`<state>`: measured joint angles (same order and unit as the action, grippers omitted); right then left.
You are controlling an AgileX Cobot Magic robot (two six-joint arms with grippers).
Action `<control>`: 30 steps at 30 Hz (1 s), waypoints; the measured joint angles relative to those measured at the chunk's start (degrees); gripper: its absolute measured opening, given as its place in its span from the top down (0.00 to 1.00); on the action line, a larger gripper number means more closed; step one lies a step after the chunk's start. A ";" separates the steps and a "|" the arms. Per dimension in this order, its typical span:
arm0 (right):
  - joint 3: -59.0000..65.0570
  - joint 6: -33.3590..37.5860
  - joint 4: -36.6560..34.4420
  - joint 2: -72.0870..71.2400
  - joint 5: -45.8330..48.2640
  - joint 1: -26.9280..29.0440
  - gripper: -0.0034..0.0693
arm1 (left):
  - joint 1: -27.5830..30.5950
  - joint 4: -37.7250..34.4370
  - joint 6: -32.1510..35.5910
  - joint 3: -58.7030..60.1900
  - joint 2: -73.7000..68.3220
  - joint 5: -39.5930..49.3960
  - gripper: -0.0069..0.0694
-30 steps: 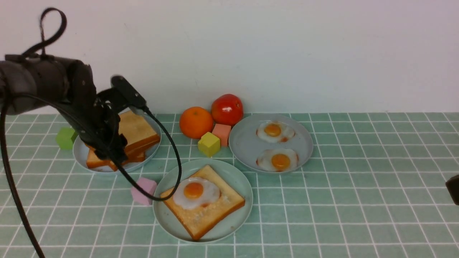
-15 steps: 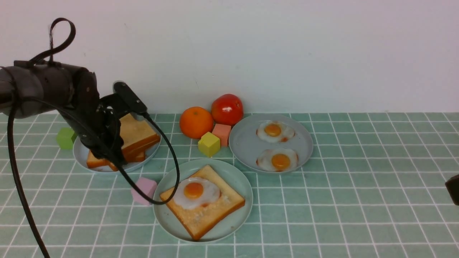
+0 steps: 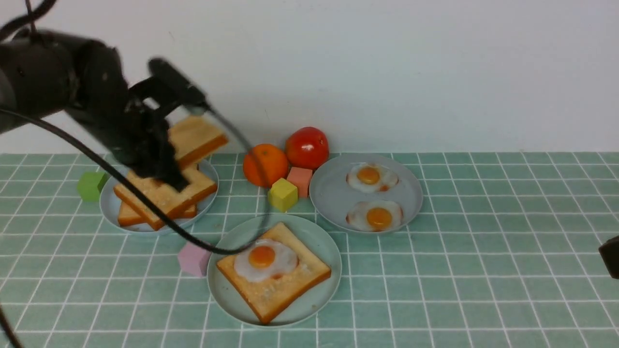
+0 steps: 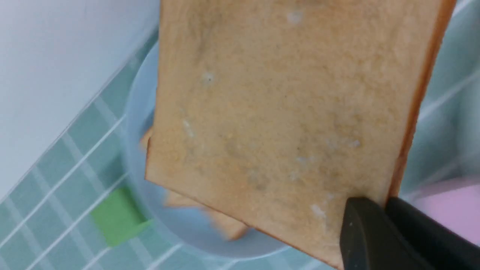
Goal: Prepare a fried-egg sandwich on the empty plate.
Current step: Use the left arm to place a slice of bread on the fried egg in the middle
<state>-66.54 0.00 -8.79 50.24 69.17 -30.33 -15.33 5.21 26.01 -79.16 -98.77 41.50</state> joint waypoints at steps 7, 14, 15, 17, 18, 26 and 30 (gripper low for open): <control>0.00 0.00 0.00 0.00 0.00 0.00 0.87 | -20.05 7.59 -21.70 10.68 5.18 1.96 0.90; 0.00 0.00 -0.66 0.00 0.00 0.00 0.86 | -28.54 17.43 -33.56 14.08 1.80 -0.53 0.90; 0.00 0.00 -1.11 0.00 0.00 0.00 0.86 | -29.03 18.57 -34.86 14.08 0.54 -1.94 0.90; 0.00 0.00 -1.37 0.00 0.00 0.00 0.86 | -29.14 19.39 -36.27 14.08 -0.99 -2.61 0.90; 0.00 0.00 -1.51 0.00 0.05 0.00 0.86 | -29.14 19.66 -36.88 14.08 -1.81 -2.68 0.90; 0.00 0.00 -1.96 0.00 0.47 0.00 0.85 | -29.14 20.47 -37.97 14.08 -4.75 -3.12 0.90; 0.00 0.00 -1.96 0.00 0.47 0.00 0.85 | -29.14 20.61 -38.14 14.08 -4.75 -3.16 0.90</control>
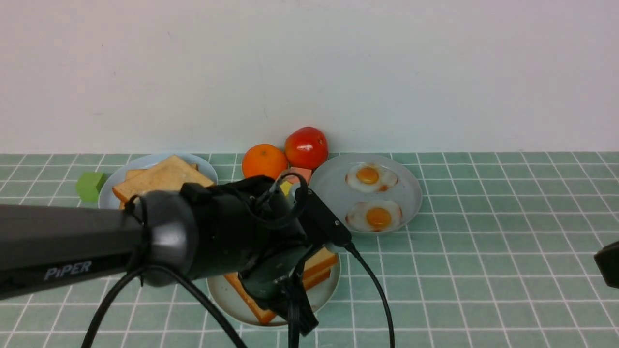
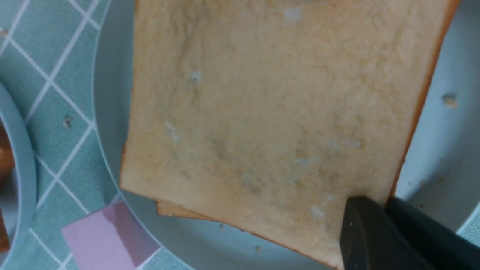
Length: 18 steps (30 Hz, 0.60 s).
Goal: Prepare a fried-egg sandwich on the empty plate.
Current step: Use the left arm to place a slice of bread on the fried egg in the middle
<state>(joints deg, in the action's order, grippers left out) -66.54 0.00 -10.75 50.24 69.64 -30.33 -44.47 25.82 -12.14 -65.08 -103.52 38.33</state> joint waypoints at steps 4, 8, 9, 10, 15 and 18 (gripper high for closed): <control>0.00 0.00 0.00 0.00 0.05 0.00 0.84 | 0.00 -0.17 0.00 0.00 0.00 0.00 0.90; 0.00 0.00 0.00 0.00 0.23 0.00 0.84 | 0.00 -1.06 0.00 0.00 0.00 0.00 0.79; 0.00 0.00 0.00 0.00 0.28 0.00 0.84 | 0.00 -1.06 0.00 0.00 0.00 0.00 0.78; 0.00 0.00 0.00 0.00 0.33 0.00 0.84 | 0.00 -1.55 0.00 0.00 0.00 0.00 0.71; 0.00 0.00 0.00 0.00 0.33 0.00 0.84 | 0.00 -2.26 0.00 -0.21 0.00 0.52 0.42; 0.00 0.00 0.07 -0.04 0.35 0.00 0.84 | 0.00 -4.58 0.00 -1.42 0.60 2.40 0.31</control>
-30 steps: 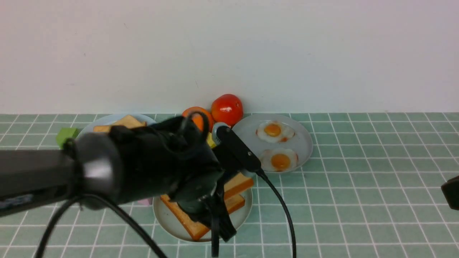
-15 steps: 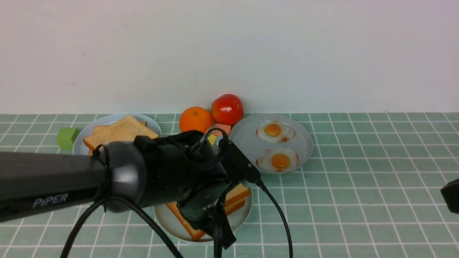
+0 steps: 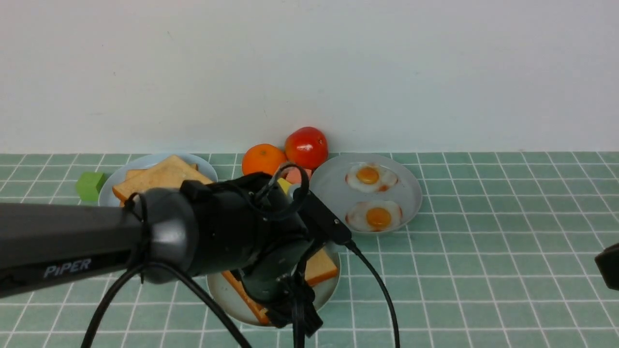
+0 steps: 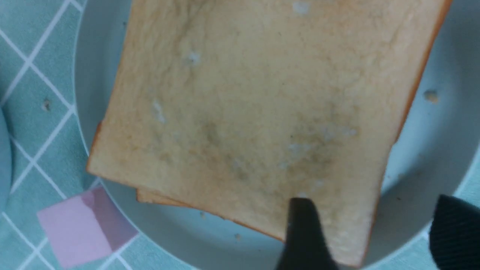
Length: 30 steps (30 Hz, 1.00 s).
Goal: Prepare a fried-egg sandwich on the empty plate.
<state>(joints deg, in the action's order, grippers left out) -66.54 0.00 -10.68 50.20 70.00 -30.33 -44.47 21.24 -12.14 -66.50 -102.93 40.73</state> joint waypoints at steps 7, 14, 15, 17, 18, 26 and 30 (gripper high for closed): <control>0.00 -1.04 3.44 -1.44 0.67 0.00 0.83 | -2.31 -5.65 -0.27 -1.42 12.37 2.33 0.43; 0.00 -7.81 9.21 -10.44 2.48 0.00 0.84 | -3.76 -10.05 -2.58 11.83 43.66 -9.98 0.93; 0.00 -8.06 9.41 -10.80 2.54 0.00 0.84 | -3.76 -10.21 -2.68 12.54 45.64 -10.45 0.93; 0.54 -11.13 12.31 -16.11 2.68 0.00 0.88 | -3.76 -11.10 -3.80 22.76 57.50 -17.17 0.93; 1.07 -12.19 12.87 -17.76 2.68 0.00 0.91 | -3.76 -11.25 -4.26 26.96 62.38 -20.19 0.93; 10.29 -18.28 15.64 -31.85 2.74 0.00 0.96 | -3.76 -11.48 -8.02 50.65 91.53 -36.47 0.93; 16.95 -21.70 17.87 -36.93 0.57 0.00 0.95 | -3.76 -11.50 -9.27 55.98 100.62 -37.05 0.93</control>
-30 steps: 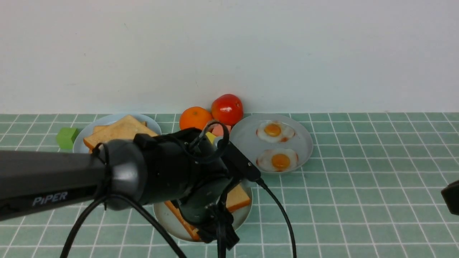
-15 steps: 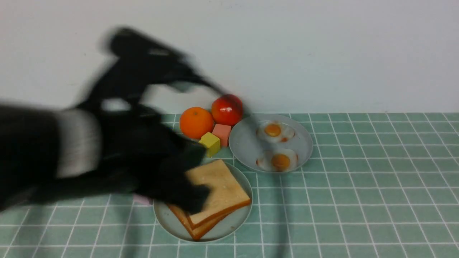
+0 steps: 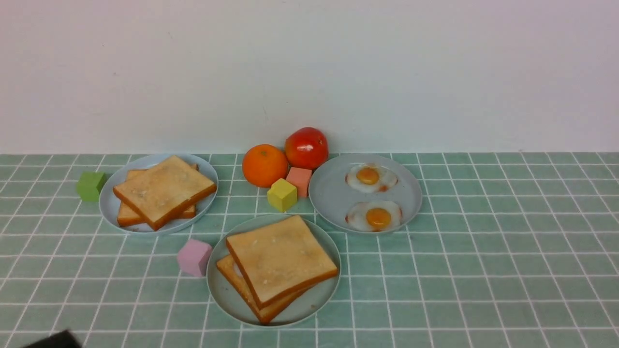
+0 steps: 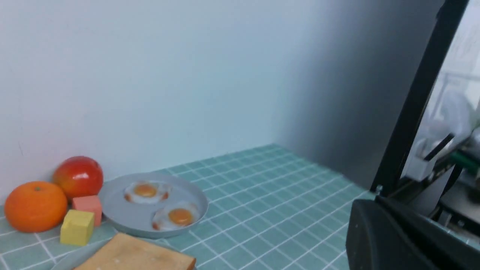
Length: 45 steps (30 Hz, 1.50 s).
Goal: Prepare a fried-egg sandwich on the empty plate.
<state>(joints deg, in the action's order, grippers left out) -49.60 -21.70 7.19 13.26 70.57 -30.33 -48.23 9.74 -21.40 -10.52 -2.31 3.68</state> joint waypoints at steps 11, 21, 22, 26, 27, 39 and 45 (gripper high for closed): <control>16.70 -2.22 1.88 -1.48 -23.66 0.00 0.95 | 0.00 -0.05 -0.41 2.82 2.20 1.17 0.93; 25.60 -2.28 4.04 -2.16 -25.29 0.64 0.94 | 0.00 -0.17 -0.41 2.97 1.66 5.53 0.93; 26.14 -2.28 4.68 -2.83 -25.78 2.08 0.95 | 0.00 -0.17 -0.41 2.97 1.66 5.82 0.93; 30.26 -0.13 4.17 -5.16 -32.02 10.74 0.97 | 0.00 -0.23 -0.41 2.97 1.66 6.14 0.93; 34.08 4.37 1.06 -6.78 -37.12 16.79 0.97 | 0.00 -0.23 -0.41 2.97 1.66 6.15 0.93; 50.61 24.21 -15.58 -13.85 -49.43 31.72 0.97 | 0.00 -0.23 -0.41 2.97 1.66 6.31 0.93; 50.56 24.38 -13.78 -13.85 -48.76 31.72 0.97 | 0.00 -0.23 -0.41 2.97 1.66 6.35 0.93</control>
<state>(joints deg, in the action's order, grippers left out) 0.96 2.68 -6.58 -0.59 21.81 1.40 -48.23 9.51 -21.81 -7.55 -0.65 10.03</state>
